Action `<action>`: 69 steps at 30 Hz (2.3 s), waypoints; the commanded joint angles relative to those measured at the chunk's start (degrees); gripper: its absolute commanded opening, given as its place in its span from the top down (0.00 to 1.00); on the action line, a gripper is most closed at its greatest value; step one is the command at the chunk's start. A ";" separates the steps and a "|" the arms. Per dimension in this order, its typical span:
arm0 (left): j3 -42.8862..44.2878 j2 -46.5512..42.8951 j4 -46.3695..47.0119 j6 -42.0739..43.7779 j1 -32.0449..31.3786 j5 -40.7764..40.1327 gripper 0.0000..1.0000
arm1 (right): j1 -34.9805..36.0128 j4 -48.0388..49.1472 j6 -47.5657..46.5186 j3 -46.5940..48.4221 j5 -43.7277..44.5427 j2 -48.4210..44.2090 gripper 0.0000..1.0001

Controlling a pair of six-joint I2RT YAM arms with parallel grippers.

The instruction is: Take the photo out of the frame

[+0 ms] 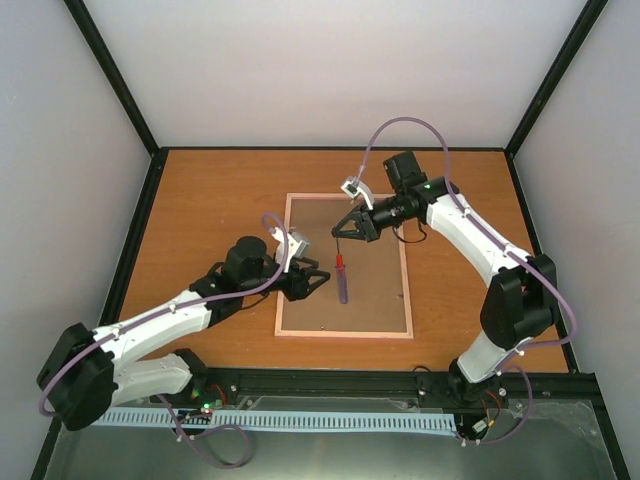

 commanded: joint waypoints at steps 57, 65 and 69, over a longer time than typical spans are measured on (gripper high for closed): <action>-4.26 0.98 33.94 -31.71 -1.59 -24.77 0.99 | -0.98 10.38 -0.65 -22.19 10.28 -23.96 0.23; -4.84 1.23 38.16 -36.02 -1.60 -23.03 0.99 | 2.82 7.59 -4.68 -20.02 1.02 -18.52 0.22; -4.90 1.53 39.39 -35.97 -1.54 -21.49 0.99 | 6.28 8.06 -4.94 -18.92 -0.21 -16.39 0.28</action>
